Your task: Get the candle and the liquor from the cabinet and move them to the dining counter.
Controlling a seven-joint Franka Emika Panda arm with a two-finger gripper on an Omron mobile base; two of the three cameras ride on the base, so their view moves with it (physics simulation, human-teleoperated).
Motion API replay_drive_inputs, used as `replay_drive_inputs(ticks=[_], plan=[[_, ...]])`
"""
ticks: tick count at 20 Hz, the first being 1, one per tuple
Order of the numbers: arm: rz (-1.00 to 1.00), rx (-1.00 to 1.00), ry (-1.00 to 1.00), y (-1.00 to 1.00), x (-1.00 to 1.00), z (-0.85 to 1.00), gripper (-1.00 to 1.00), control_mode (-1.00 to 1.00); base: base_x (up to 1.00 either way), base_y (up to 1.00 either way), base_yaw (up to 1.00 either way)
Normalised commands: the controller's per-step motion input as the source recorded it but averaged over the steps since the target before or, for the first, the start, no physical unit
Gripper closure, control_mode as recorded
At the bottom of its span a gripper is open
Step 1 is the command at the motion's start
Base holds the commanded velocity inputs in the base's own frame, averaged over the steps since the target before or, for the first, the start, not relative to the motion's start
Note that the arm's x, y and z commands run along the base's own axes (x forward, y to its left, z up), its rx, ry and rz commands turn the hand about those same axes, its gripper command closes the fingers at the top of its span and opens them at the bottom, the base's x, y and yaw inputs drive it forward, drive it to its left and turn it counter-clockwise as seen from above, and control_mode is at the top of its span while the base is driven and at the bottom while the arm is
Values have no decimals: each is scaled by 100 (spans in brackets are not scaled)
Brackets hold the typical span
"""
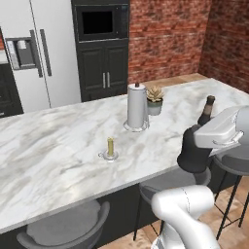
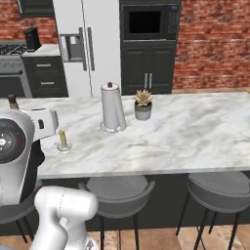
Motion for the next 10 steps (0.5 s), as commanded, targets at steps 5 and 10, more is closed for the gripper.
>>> replay_drive_inputs(ticks=[5, 10], plan=[[0, 0, 0, 0, 0, 0, 100, 100, 3, 0, 0], [0, 0, 0, 0, 0, 0, 100, 100, 0, 0, 0]])
